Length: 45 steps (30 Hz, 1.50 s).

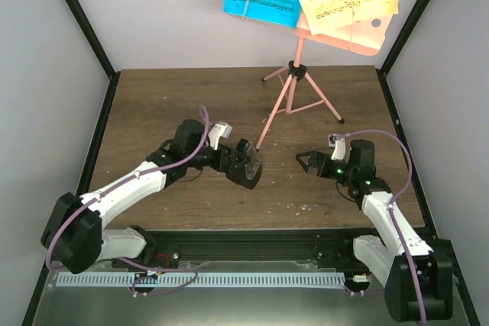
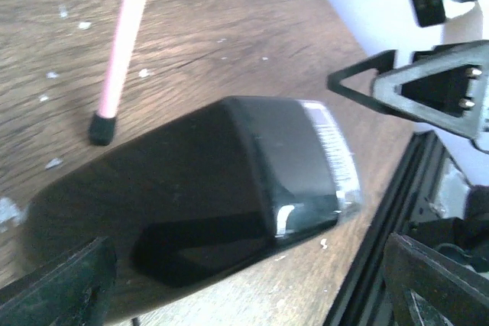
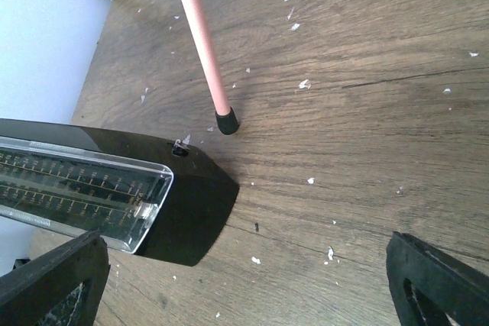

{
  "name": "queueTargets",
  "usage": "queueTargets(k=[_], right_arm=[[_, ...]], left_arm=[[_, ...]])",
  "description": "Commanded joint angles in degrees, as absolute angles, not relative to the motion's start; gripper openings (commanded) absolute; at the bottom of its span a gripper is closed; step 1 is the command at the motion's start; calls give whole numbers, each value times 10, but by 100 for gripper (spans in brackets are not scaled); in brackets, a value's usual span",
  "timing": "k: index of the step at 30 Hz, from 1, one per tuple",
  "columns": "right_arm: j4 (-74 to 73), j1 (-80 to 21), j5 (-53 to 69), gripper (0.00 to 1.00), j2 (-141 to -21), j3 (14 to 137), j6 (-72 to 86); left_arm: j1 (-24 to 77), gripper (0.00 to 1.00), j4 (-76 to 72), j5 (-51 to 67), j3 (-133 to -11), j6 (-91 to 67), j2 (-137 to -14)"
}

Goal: Pack up the instrument practice props

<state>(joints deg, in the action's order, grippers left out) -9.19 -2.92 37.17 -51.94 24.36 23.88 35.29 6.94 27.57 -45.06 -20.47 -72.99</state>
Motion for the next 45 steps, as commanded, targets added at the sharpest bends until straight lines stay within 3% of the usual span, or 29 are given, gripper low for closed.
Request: queueTargets(k=[1,9,16,28,45], right_arm=[[-76,-27,388,100,-517,245,243],[-62,-27,411,100,-513,240,254],[-50,-27,423,100,-509,236,261],[-17,-27,460,100,-492,231,283],[-23,-27,480,100,-441,220,277]], left_arm=[[352,96,-19,361,-428,-186,-729],[400,93,-26,356,-418,-218,-741],[456,93,-136,376,-400,-276,-779],[458,95,39,203,-461,-107,-670],[471,96,-54,257,-516,-19,-845]])
